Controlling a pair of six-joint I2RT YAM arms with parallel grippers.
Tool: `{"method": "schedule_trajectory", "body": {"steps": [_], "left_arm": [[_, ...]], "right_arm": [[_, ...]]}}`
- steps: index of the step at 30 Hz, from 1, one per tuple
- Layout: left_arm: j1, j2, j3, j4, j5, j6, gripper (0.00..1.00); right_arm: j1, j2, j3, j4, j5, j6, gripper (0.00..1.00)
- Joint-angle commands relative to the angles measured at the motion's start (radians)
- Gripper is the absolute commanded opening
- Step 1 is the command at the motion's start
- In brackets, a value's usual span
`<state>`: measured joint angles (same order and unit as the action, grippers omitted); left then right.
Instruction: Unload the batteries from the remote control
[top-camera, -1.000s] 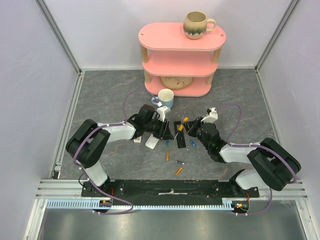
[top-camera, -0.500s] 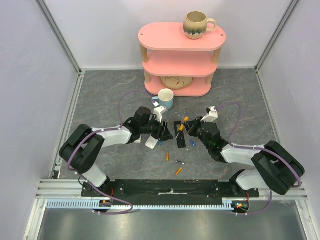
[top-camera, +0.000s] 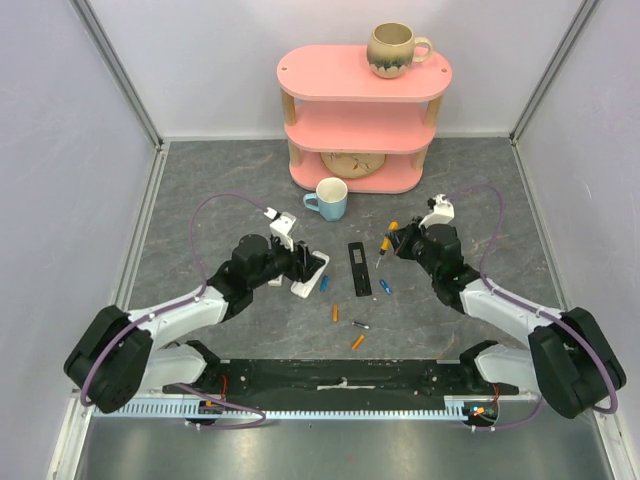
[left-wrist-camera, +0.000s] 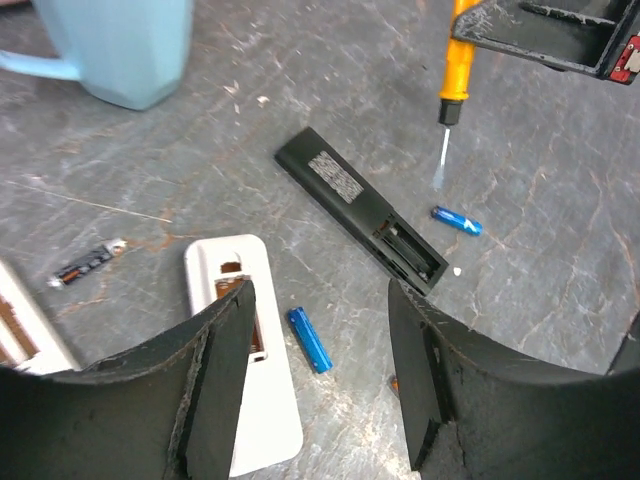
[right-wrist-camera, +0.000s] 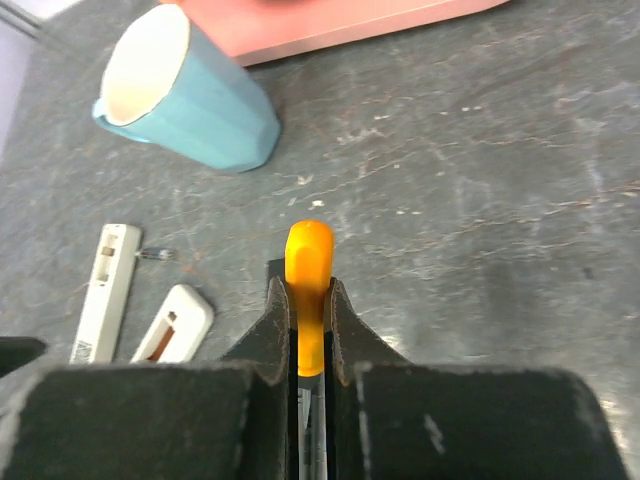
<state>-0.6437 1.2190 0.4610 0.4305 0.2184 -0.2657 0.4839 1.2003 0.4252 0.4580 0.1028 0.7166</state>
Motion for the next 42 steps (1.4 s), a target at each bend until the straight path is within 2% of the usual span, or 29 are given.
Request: {"method": "schedule_trajectory", "body": {"steps": [1,7,15,17,19,20,22,23,27,28,31,35,38,42], "left_arm": [[-0.005,-0.072,-0.031,0.083,-0.114,0.056,0.63],[-0.010,-0.102,-0.045,0.089,-0.136,0.063,0.64],[-0.013,-0.105,-0.047,0.086,-0.159,0.066,0.64],[-0.013,-0.111,-0.050,0.083,-0.163,0.069,0.64],[-0.014,-0.116,-0.053,0.085,-0.171,0.072,0.64],[-0.014,-0.118,-0.054,0.085,-0.172,0.072,0.64],[-0.014,-0.116,-0.054,0.086,-0.172,0.074,0.64],[-0.014,-0.115,-0.055,0.086,-0.172,0.074,0.64],[-0.014,-0.115,-0.053,0.086,-0.172,0.074,0.64],[-0.014,-0.118,-0.054,0.086,-0.174,0.074,0.64],[-0.014,-0.127,-0.061,0.091,-0.177,0.074,0.64],[-0.016,-0.128,-0.061,0.090,-0.182,0.082,0.69],[-0.016,-0.115,-0.047,0.067,-0.183,0.083,0.78],[-0.017,-0.111,-0.024,0.034,-0.192,0.082,0.81]], "right_arm": [[-0.073,0.001,0.127,-0.238,-0.068,-0.115,0.00],[-0.157,0.123,0.234,-0.393,-0.100,-0.197,0.00],[-0.232,0.402,0.346,-0.453,-0.339,-0.221,0.00],[-0.240,0.423,0.343,-0.440,-0.354,-0.207,0.02],[-0.238,0.424,0.339,-0.424,-0.347,-0.201,0.10],[-0.238,0.421,0.334,-0.421,-0.332,-0.203,0.21],[-0.238,0.398,0.330,-0.421,-0.312,-0.204,0.35],[-0.238,0.389,0.322,-0.421,-0.302,-0.207,0.47],[-0.240,0.305,0.287,-0.401,-0.249,-0.215,0.75],[-0.240,0.288,0.278,-0.394,-0.239,-0.213,0.85],[-0.238,0.220,0.253,-0.384,-0.215,-0.220,0.97],[-0.238,0.142,0.230,-0.383,-0.207,-0.220,0.98],[-0.240,0.053,0.216,-0.397,-0.199,-0.221,0.98],[-0.240,-0.065,0.198,-0.442,-0.180,-0.226,0.98]]}}
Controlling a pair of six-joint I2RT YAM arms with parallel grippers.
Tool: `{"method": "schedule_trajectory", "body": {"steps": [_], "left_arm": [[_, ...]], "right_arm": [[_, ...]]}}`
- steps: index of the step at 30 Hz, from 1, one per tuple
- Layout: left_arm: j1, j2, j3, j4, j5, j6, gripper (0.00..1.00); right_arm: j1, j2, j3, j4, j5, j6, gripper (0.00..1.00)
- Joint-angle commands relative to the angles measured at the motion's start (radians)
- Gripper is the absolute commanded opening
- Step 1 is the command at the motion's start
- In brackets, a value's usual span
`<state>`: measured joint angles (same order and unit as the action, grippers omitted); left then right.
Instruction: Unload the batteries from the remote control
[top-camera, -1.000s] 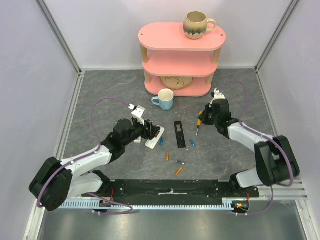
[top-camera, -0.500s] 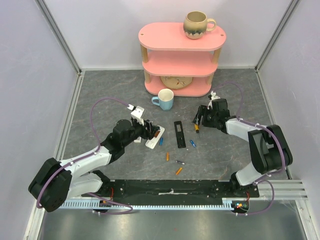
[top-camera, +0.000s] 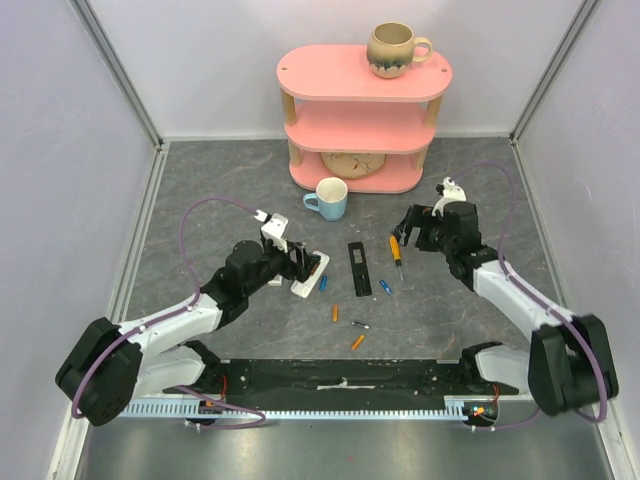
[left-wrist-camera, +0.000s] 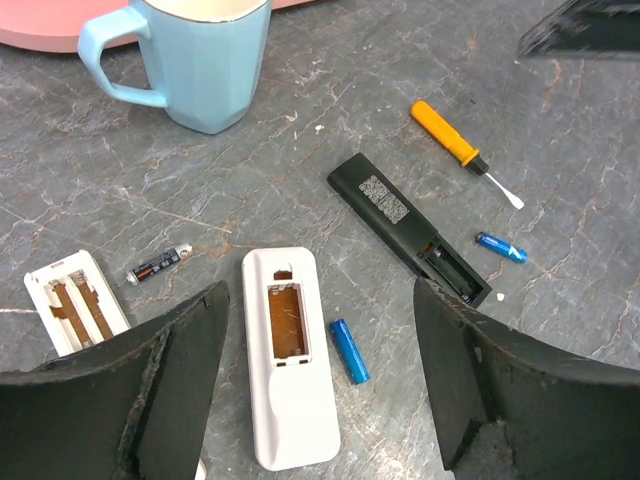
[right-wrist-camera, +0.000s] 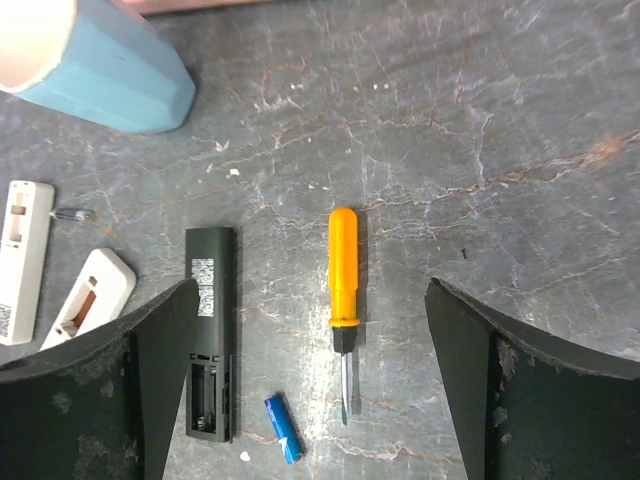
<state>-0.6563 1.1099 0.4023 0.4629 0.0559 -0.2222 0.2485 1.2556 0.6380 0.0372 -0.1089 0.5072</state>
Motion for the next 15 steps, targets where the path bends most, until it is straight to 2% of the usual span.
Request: {"method": "schedule_trajectory", "body": {"steps": [1,2,4,5,8,15], "left_arm": [[-0.005,-0.007,0.038,-0.019,-0.042,0.032,0.81],[-0.006,-0.024,0.043,-0.033,-0.089,0.030,0.92],[-0.023,-0.045,0.062,-0.108,-0.187,0.012,0.96],[-0.028,-0.070,0.075,-0.142,-0.280,0.006,0.97],[-0.029,-0.125,0.122,-0.277,-0.390,-0.012,0.97],[-0.031,-0.243,0.272,-0.641,-0.525,-0.089,0.98]], "right_arm": [[-0.003,-0.148,-0.015,-0.036,0.046,-0.024,0.98],[-0.003,-0.207,-0.020,-0.080,0.073,-0.030,0.98],[-0.003,-0.266,-0.018,-0.121,0.103,-0.047,0.98],[-0.005,-0.321,-0.017,-0.155,0.124,-0.053,0.98],[-0.002,-0.422,-0.006,-0.229,0.172,-0.067,0.98],[-0.003,-0.593,0.011,-0.307,0.219,-0.067,0.98]]}}
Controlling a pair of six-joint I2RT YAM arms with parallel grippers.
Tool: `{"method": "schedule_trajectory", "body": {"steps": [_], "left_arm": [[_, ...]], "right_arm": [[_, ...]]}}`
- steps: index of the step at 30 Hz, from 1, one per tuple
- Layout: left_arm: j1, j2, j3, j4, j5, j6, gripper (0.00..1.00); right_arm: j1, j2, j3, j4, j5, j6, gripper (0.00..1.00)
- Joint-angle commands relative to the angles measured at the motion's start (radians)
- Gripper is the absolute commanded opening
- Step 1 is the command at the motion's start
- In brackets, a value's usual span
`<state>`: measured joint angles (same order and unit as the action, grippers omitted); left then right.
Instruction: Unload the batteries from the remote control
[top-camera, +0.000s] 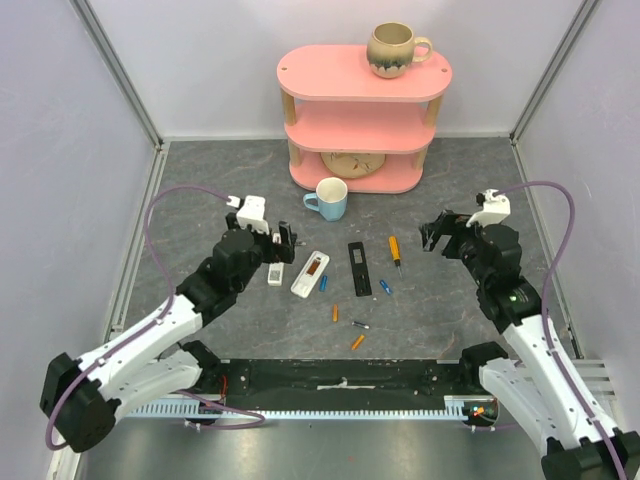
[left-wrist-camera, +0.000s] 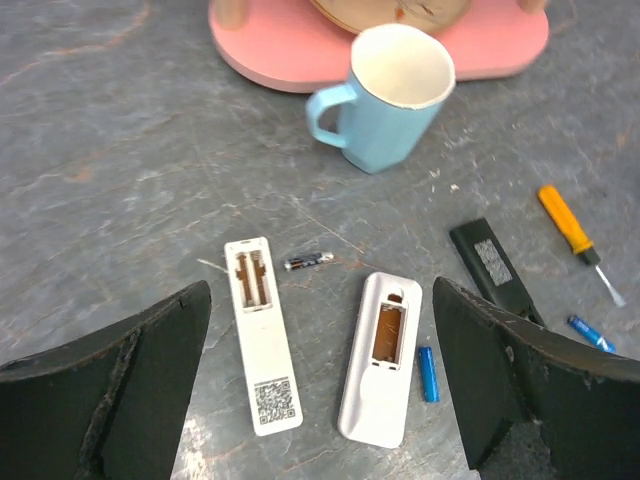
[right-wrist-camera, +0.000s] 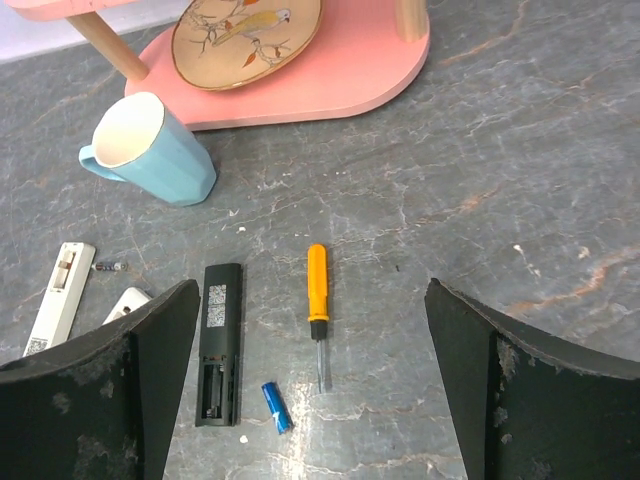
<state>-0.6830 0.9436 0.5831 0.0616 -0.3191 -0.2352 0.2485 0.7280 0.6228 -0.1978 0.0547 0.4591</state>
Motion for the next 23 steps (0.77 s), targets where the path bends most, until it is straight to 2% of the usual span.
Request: {"method": "schedule_trajectory", "body": {"steps": [1,3,6,12,19,22,23], "left_arm": [[-0.004,-0.091,0.102,-0.273,-0.170,-0.134,0.98],[-0.004,-0.121,0.124,-0.375,-0.199,-0.189,0.98],[-0.004,-0.192,0.123,-0.451,-0.170,-0.259,0.98],[-0.004,-0.354,0.110,-0.490,-0.129,-0.250,0.97],[-0.004,-0.466,0.075,-0.413,-0.141,-0.168,0.97],[-0.004,-0.460,0.029,-0.307,-0.121,-0.101,0.97],[-0.004,-0.450,-0.006,-0.216,-0.109,-0.075,0.99]], "right_arm": [[-0.005,-0.096,0.028,-0.077,0.059,-0.019,0.98],[-0.003,-0.127,0.029,-0.084,0.063,-0.020,0.98],[-0.003,-0.182,0.026,-0.092,0.080,-0.020,0.98],[-0.002,-0.262,0.017,-0.098,0.155,-0.025,0.98],[-0.002,-0.247,-0.003,-0.019,0.175,-0.082,0.98],[-0.002,-0.190,-0.018,0.044,0.165,-0.080,0.98],[-0.002,-0.170,-0.029,0.072,0.162,-0.080,0.98]]}}
